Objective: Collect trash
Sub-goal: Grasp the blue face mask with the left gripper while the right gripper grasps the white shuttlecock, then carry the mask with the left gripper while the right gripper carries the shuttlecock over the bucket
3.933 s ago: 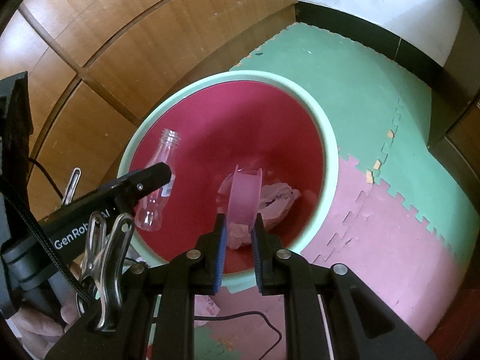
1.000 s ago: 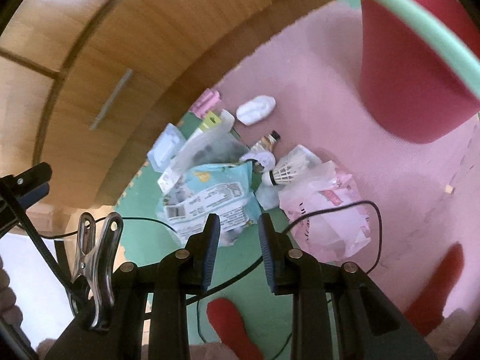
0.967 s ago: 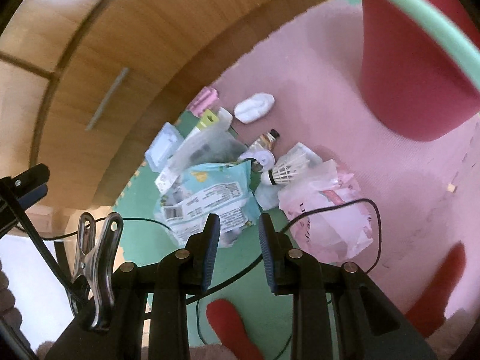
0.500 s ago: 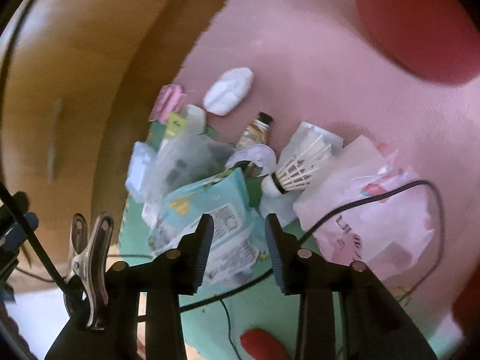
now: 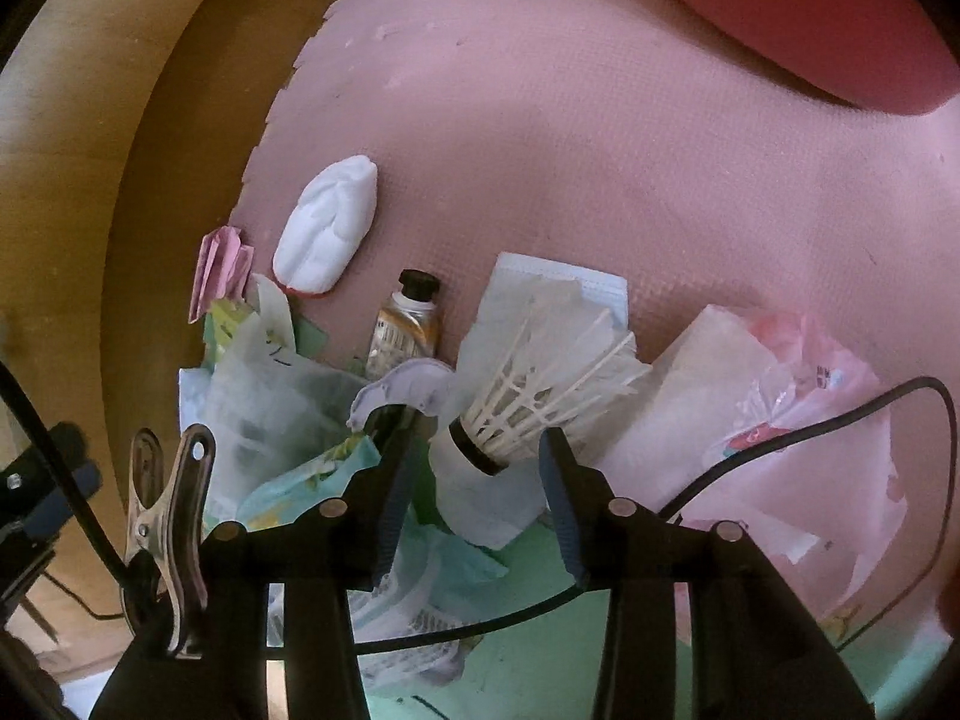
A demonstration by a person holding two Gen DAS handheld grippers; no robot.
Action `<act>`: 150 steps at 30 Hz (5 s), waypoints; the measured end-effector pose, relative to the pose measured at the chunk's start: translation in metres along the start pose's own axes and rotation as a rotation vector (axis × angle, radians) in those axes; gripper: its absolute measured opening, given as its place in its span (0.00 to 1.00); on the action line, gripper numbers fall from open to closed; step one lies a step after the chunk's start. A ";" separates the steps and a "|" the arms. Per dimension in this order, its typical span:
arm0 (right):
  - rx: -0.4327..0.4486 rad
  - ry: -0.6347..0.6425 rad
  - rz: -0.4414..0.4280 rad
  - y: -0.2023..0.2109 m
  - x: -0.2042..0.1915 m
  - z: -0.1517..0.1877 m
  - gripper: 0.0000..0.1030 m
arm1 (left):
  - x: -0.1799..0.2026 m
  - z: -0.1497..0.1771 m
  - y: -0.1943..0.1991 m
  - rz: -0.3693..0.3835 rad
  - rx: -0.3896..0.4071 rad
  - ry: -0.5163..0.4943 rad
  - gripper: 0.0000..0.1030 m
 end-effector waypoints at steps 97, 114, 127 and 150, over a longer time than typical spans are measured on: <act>0.078 0.163 0.037 0.008 0.053 -0.037 0.27 | 0.144 0.051 -0.089 0.117 -0.042 -0.232 0.22; 0.124 0.334 0.024 0.074 0.022 -0.018 0.27 | 0.091 0.054 -0.021 0.139 0.035 -0.215 0.22; 0.129 0.434 0.011 0.151 -0.019 0.007 0.27 | 0.099 0.041 0.089 0.156 0.155 -0.213 0.22; 0.201 0.463 0.089 0.355 -0.018 -0.019 0.27 | 0.187 0.055 0.228 0.321 0.252 -0.045 0.22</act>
Point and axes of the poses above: each gripper's, at about its wrist camera, not at the fingertips, and y roughly against the way its jaws point, x to its right, z to its underside, the point moved 3 cm from there along -y, roughly the way its jaws point, and after that the axes turned 10 degrees about -z, right-handed, at the moved point
